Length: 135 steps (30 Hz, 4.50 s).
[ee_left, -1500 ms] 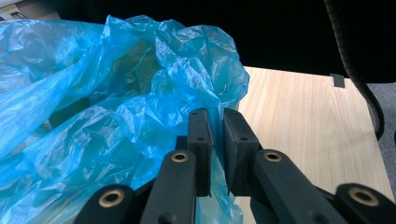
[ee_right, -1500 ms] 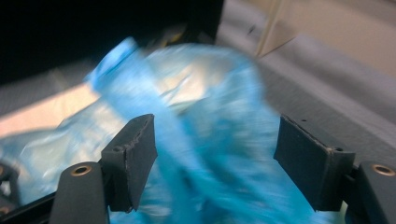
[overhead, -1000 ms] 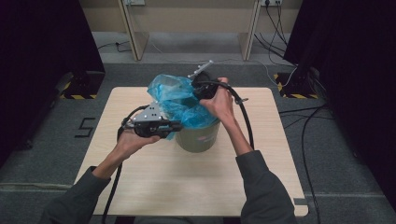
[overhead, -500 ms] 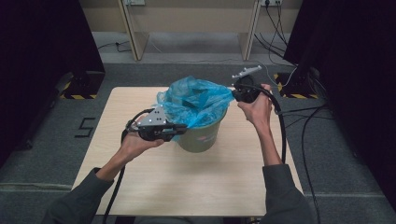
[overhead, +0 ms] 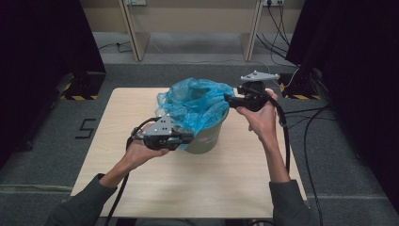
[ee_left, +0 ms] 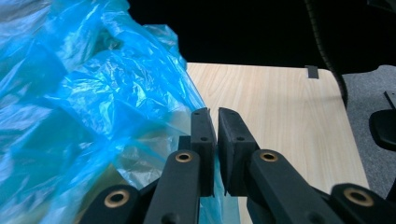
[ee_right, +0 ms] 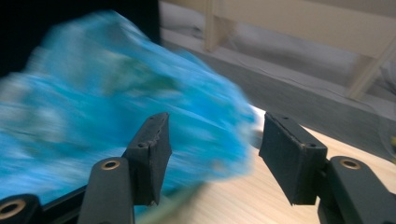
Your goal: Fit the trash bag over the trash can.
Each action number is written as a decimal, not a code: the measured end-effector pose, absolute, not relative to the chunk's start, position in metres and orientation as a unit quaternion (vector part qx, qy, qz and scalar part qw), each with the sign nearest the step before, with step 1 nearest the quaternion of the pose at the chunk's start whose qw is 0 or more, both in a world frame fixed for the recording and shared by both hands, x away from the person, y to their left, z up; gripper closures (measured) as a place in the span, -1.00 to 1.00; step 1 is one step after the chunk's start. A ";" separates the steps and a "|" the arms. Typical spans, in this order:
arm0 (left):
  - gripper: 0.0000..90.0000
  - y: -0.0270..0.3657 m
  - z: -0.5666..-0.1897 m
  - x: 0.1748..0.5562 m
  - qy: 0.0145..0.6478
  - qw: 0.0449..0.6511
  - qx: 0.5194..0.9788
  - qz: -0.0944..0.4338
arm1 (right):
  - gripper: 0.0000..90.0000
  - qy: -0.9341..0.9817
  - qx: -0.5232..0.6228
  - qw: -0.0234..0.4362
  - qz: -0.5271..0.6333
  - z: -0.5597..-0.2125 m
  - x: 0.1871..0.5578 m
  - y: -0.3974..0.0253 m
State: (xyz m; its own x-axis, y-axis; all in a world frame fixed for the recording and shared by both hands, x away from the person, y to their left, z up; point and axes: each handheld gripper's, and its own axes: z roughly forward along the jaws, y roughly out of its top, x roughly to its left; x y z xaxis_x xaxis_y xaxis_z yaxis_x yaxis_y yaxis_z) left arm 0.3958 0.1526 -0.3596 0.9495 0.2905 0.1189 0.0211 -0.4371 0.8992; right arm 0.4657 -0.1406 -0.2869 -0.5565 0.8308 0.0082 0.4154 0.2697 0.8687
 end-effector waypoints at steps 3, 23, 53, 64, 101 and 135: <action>0.86 0.149 -0.360 0.393 0.087 0.518 0.842 0.126 | -0.18 0.771 0.404 0.231 0.435 -0.294 0.460 -0.124; 0.87 0.159 -0.382 0.384 0.092 0.513 0.848 0.099 | 1.00 0.803 0.373 0.249 0.392 -0.333 0.432 -0.149; -0.09 0.162 -0.332 0.380 0.133 0.528 0.827 0.140 | -0.03 0.764 0.381 0.259 0.452 -0.300 0.415 -0.152; 0.93 0.145 -0.358 0.381 0.094 0.513 0.840 0.146 | 0.12 0.779 0.408 0.224 0.420 -0.316 0.474 -0.141; -0.10 0.237 -0.363 0.398 0.220 0.533 0.798 0.178 | -0.17 0.779 0.394 0.247 0.420 -0.307 0.467 -0.148; 0.58 0.239 -0.433 0.437 0.228 0.462 0.842 0.158 | -0.05 0.779 0.454 0.257 0.349 -0.331 0.541 -0.145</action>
